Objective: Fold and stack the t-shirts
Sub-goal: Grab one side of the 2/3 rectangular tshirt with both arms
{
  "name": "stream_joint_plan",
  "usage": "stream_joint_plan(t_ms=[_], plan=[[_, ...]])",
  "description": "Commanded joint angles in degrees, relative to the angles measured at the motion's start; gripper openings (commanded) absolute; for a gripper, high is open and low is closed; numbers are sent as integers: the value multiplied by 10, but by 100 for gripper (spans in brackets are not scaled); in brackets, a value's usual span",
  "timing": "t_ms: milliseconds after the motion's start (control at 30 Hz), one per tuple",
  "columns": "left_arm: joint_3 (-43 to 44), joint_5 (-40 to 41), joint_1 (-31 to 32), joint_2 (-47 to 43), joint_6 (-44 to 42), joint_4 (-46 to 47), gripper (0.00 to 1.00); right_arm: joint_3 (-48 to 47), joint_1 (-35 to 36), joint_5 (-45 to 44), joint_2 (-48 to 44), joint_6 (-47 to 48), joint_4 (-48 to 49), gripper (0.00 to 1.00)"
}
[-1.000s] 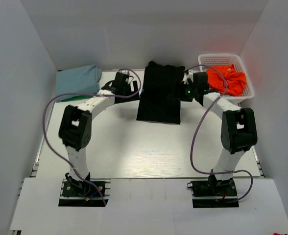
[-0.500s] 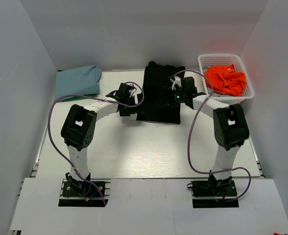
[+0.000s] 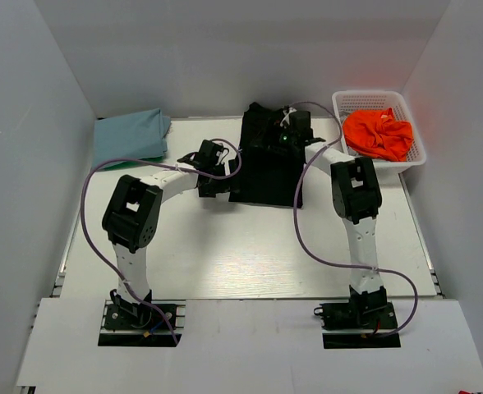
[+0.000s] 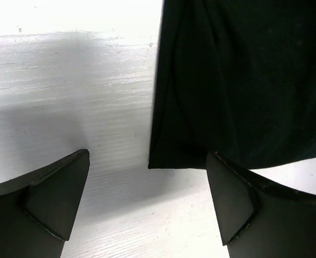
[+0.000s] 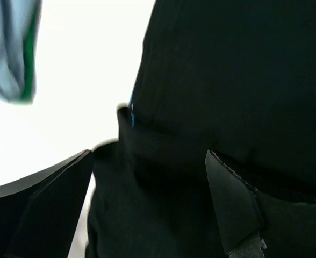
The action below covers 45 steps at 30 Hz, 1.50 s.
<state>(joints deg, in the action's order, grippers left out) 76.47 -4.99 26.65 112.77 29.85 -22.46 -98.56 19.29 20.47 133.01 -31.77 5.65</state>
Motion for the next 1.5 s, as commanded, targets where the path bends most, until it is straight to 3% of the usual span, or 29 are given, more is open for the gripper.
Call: stream_joint_plan(t_ms=[0,133,200,367,500,600,733,833,867,1033,1100,1133,1333,1400,1433,1467], plan=[[-4,31,2,-22,-1,-21,100,-83,-26,-56,6,-51,2,90],[14,31,2,-9,-6,-14,100,-38,-32,42,-35,-23,2,90],[20,24,2,1,-6,-4,94,14,-32,55,-73,11,-14,90],[26,5,7,27,-11,3,76,225,-39,7,-270,34,-21,90],[-10,-37,13,27,-16,42,73,410,-44,-48,-375,29,-49,90],[-33,-37,20,27,-16,50,70,483,-46,-63,-434,29,-56,90],[-38,-26,25,34,-22,43,53,538,-51,-61,-450,32,-77,90],[-43,-14,25,40,-22,36,46,554,-54,-55,-439,32,-66,90],[-50,-8,25,40,-16,31,38,555,-53,-56,-435,32,-46,88],[-73,-5,25,40,-16,47,12,566,-57,-66,-401,29,5,75],[-73,-11,25,40,-16,47,9,562,-56,-68,-385,22,22,74],[-67,-11,25,40,-16,47,3,559,-56,-68,-381,24,22,72],[-81,-16,25,18,-16,87,0,543,-59,-76,-357,33,33,48],[-104,-11,25,0,-11,122,0,546,-58,-79,-355,41,42,25],[-112,-11,25,-24,-11,136,0,546,-58,-70,-356,50,43,5],[-134,-18,25,-39,-16,151,0,551,-58,-67,-357,49,44,0]])
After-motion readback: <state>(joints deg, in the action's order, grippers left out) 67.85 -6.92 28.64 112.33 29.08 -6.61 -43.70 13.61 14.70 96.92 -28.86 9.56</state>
